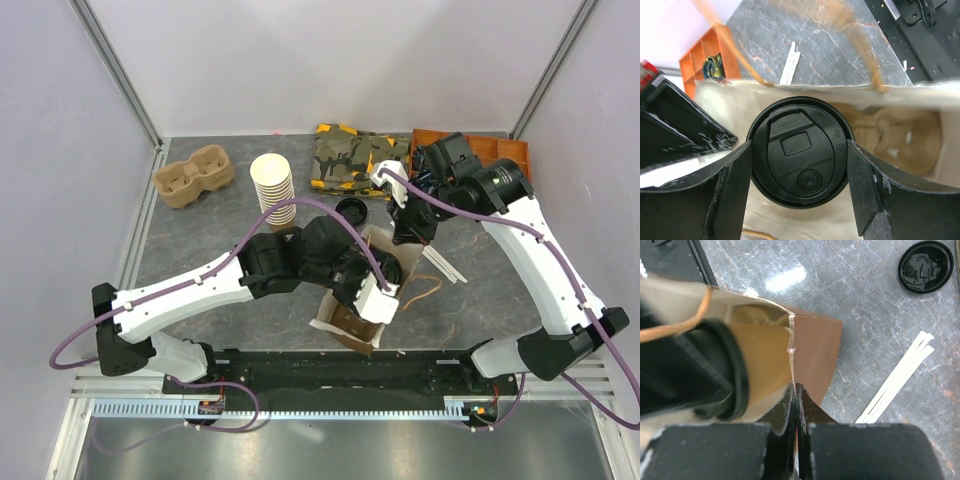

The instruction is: Pack the takeout coffee

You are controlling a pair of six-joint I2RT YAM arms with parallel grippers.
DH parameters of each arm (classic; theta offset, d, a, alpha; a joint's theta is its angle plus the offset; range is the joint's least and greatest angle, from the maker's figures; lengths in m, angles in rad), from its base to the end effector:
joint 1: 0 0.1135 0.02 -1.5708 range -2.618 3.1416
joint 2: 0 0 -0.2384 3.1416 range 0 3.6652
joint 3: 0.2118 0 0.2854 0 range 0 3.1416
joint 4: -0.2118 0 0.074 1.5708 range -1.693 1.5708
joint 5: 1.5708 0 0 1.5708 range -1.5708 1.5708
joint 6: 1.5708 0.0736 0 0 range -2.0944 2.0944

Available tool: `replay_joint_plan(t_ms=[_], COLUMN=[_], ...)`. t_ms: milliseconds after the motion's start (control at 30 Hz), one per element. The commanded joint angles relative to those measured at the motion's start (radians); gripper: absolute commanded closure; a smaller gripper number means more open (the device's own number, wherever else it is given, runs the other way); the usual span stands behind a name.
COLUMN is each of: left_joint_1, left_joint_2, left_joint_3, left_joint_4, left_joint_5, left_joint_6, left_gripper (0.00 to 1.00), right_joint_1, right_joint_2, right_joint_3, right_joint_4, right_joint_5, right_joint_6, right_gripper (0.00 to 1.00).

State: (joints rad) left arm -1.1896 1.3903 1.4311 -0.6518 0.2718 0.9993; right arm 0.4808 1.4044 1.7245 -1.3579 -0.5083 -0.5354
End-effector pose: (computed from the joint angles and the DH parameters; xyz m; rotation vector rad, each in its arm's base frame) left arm 0.1201 -0.3529 0.3362 2.0075 0.8613 -0.4044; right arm 0.2465 0.1690 0.3742 -1.3861 2.1208 0.6374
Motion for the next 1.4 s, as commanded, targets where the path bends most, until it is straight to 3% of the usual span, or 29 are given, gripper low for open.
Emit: replay_joint_plan(t_ms=[0, 367, 1100, 1367], left_joint_1=[-0.025, -0.028, -0.028, -0.028], left_joint_2=[-0.017, 0.013, 0.019, 0.003], left_joint_3=[0.091, 0.025, -0.175, -0.216], left_joint_4=[-0.008, -0.042, 0.214, 0.234], left_joint_5=[0.030, -0.011, -0.074, -0.105], left_joint_6=[0.071, 0.056, 0.035, -0.028], left_gripper=[0.66, 0.67, 0.74, 0.74], right_joint_1=[0.007, 0.005, 0.007, 0.007], right_joint_2=[0.014, -0.013, -0.064, -0.135], right_joint_3=[0.007, 0.015, -0.104, -0.203], right_joint_4=[0.031, 0.028, 0.060, 0.164], right_joint_5=[0.027, -0.053, -0.157, -0.139], right_joint_6=[0.046, 0.031, -0.077, -0.006], right_gripper=[1.00, 1.00, 1.00, 1.00])
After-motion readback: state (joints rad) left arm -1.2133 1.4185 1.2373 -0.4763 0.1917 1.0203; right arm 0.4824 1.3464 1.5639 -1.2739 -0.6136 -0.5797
